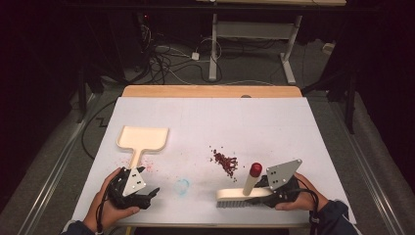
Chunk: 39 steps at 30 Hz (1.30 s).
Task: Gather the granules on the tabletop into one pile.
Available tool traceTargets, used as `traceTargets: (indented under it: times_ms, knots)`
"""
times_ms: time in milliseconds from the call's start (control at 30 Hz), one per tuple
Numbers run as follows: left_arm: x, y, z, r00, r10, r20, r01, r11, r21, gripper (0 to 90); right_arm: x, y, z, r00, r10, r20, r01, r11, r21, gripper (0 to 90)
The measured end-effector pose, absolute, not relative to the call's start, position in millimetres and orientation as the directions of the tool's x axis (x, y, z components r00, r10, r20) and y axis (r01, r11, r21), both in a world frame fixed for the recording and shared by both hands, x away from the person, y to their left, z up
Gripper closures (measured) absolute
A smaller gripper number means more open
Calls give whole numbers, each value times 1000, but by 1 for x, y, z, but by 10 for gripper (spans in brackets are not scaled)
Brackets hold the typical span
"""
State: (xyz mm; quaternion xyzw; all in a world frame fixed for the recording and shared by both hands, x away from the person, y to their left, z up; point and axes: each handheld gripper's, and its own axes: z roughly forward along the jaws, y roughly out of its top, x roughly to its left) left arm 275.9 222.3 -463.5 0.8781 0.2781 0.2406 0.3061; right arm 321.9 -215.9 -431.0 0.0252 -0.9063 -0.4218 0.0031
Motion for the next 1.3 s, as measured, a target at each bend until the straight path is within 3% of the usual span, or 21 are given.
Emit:
traceTargets:
  times_ms: [400, 800, 1100, 1300]
  knots:
    - [277, 220, -466, 741, 625, 244, 341, -664, 665, 182, 375, -189, -435, -999, -25, -24, -35, 634, 773, 669]
    - [278, 220, -465, 740, 627, 244, 340, -661, 669, 185, 390, -179, -427, -994, 69, -83, -21, 628, 778, 672]
    - [279, 220, -466, 735, 635, 239, 348, -655, 671, 185, 415, -174, -405, -947, 257, -191, -3, 591, 807, 672]
    - [280, 220, -467, 737, 634, 235, 356, -660, 662, 186, 455, -161, -425, -896, 375, -239, 35, 595, 803, 672]
